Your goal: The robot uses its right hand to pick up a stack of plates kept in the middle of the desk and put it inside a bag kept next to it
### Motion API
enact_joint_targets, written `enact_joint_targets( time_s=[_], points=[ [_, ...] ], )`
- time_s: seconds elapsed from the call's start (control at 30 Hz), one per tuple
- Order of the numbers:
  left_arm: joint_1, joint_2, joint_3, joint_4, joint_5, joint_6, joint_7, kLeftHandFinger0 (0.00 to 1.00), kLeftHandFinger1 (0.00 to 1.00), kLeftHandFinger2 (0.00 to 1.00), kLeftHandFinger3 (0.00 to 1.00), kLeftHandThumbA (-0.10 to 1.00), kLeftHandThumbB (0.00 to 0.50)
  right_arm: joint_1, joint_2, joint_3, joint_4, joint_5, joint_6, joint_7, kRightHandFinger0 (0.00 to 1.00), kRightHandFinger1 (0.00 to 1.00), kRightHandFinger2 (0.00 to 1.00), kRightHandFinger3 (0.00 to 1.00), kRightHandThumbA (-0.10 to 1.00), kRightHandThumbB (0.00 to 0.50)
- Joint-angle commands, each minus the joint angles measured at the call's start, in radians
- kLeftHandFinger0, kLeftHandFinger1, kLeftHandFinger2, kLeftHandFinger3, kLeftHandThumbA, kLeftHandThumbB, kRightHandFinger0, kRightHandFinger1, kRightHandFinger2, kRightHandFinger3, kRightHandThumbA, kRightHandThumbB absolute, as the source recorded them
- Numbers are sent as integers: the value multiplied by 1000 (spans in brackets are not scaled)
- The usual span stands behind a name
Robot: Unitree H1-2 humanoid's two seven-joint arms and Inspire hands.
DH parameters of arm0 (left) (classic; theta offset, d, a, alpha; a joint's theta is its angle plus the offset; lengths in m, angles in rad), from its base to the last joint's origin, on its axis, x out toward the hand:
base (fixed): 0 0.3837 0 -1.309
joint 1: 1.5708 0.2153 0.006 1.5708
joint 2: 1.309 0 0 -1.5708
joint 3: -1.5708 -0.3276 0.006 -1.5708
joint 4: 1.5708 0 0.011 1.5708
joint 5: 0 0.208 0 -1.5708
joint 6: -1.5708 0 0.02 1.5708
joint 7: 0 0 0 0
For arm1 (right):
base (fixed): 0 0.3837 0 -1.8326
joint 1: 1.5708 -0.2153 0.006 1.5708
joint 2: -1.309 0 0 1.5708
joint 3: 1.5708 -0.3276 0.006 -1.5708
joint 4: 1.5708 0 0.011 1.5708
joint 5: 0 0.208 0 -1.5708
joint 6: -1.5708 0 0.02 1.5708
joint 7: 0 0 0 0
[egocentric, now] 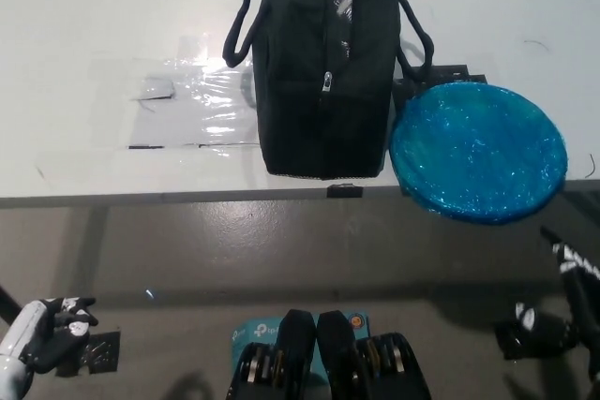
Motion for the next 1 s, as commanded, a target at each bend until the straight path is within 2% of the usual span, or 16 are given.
enact_joint_targets(
  time_s=[0.0, 0.03, 0.17, 0.27, 0.33, 0.37, 0.5, 0.57, 0.67, 0.77, 0.8, 0.83, 0.87, 0.97],
  points=[
    [-5, 8, 12, -29, -6, 4, -10, 592, 650, 759, 804, -100, 51, -20, 48, -50, -126, -132, 68, -130, 1000, 1000, 1000, 1000, 748, 326],
    [-5, 9, 11, -29, -4, 4, -11, 593, 649, 758, 807, -100, 53, -15, 62, -57, -167, -148, 84, -128, 1000, 1000, 1000, 1000, 730, 314],
    [4, 5, 16, -25, -10, -1, -11, 588, 646, 760, 794, -100, 44, 2, 94, -62, -321, -261, 138, -89, 1000, 1000, 1000, 1000, 765, 340],
    [15, 1, 19, -25, -16, -7, -14, 598, 661, 794, 797, -100, 52, 12, 99, -61, -369, -282, 142, -67, 1000, 1000, 1000, 1000, 766, 343],
    [19, 0, 18, -26, -13, -12, -12, 577, 643, 774, 786, -100, 58, 14, 100, -59, -401, -306, 132, -67, 1000, 1000, 1000, 1000, 740, 364],
    [17, 1, 16, -26, -9, -7, -11, 580, 644, 776, 782, -100, 40, 14, 102, -59, -412, -307, 122, -71, 1000, 1000, 1000, 1000, 716, 365],
    [19, 8, 8, -22, 1, -16, -15, 601, 657, 782, 798, -100, 34, 19, 111, -58, -437, -321, 126, -55, 1000, 1000, 1000, 1000, 723, 373],
    [18, 7, 8, -24, 2, -11, -14, 601, 654, 776, 797, -100, 34, 18, 112, -56, -437, -328, 114, -60, 1000, 1000, 1000, 1000, 694, 379],
    [20, 11, 11, -27, -1, -12, -17, 572, 629, 746, 793, -100, 51, 12, 112, -42, -404, -317, 88, -59, 1000, 1000, 1000, 1000, 720, 401],
    [18, 10, 11, -22, -1, -11, -16, 566, 631, 755, 790, -100, 56, -8, 92, -15, -383, -329, 66, -37, 1000, 1000, 1000, 1000, 710, 417],
    [18, 10, 12, -22, 0, -12, -15, 563, 626, 744, 783, -100, 64, -11, 90, -11, -382, -329, 65, -31, 1000, 1000, 1000, 1000, 715, 484],
    [19, 12, 10, -23, 1, -14, -17, 561, 625, 740, 781, -100, 58, -32, 65, 11, -360, -309, 28, -9, 1000, 1000, 1000, 1000, 715, 428],
    [18, 11, 11, -19, -1, -14, -17, 568, 633, 743, 779, -100, 59, -42, 52, 23, -348, -297, 11, 5, 1000, 1000, 1000, 1000, 719, 417],
    [19, 13, 9, -21, 0, -8, -20, 581, 645, 759, 791, -100, 65, -103, -16, 67, -281, -296, -45, 40, 1000, 1000, 1000, 1000, 792, 450]
  ],
)
